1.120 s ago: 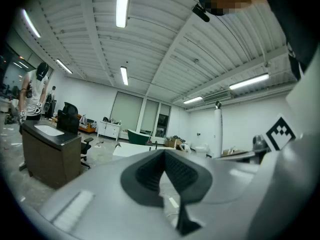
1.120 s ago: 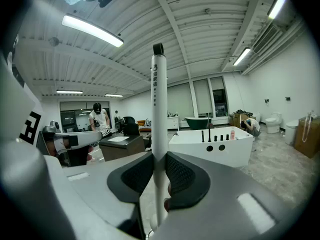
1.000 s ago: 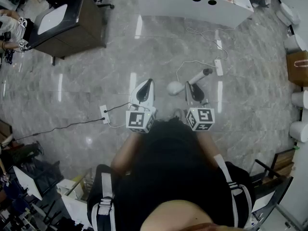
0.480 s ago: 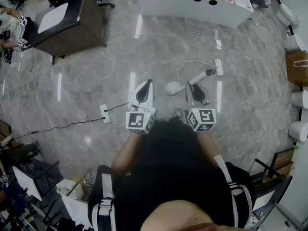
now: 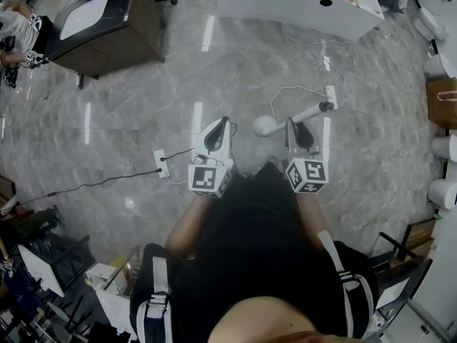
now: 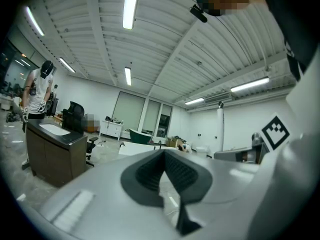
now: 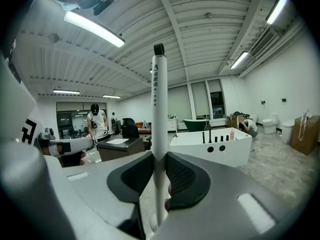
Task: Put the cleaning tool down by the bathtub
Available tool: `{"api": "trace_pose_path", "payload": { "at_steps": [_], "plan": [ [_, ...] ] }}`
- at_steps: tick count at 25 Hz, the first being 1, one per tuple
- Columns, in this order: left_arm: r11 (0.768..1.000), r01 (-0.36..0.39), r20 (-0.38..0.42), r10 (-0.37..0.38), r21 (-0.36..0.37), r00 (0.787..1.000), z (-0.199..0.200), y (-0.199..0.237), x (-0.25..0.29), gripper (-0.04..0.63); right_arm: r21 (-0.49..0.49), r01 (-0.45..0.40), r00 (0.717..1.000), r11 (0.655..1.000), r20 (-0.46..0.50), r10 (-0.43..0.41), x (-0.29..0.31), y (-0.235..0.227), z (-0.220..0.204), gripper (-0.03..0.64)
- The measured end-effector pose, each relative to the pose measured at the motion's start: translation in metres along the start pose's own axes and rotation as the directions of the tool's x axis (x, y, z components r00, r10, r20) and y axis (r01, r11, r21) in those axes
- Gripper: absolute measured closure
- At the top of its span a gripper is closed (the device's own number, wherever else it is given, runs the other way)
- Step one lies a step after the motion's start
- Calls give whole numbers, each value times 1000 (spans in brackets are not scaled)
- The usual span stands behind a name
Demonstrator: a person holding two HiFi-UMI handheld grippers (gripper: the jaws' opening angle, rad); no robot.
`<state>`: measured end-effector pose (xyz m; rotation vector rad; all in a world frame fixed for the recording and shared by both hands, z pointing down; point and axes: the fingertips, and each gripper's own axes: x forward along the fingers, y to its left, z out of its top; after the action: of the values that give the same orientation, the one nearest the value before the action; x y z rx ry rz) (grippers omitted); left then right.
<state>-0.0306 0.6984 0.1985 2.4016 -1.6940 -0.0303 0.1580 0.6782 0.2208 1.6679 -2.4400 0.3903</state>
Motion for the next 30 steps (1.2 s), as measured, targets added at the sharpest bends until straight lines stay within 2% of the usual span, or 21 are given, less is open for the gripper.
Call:
{"api": "trace_pose_path", "payload": {
  "at_steps": [6, 14, 22, 30],
  "plan": [
    [999, 33, 17, -33, -12, 999, -2, 16, -8, 588, -12, 26, 1000, 1000, 10, -26, 3, 19, 2, 535],
    [999, 35, 23, -34, -21, 999, 1, 25, 23, 588, -15, 25, 1000, 1000, 11, -24, 32, 6, 10, 535],
    [999, 42, 3, -42, 3, 999, 6, 33, 85, 588, -14, -4, 1000, 1000, 10, 4, 96, -19, 22, 535],
    [999, 44, 1, -44, 12, 999, 17, 36, 184, 588, -7, -36, 999, 999, -16, 36, 173, -70, 40, 535]
  ]
}}
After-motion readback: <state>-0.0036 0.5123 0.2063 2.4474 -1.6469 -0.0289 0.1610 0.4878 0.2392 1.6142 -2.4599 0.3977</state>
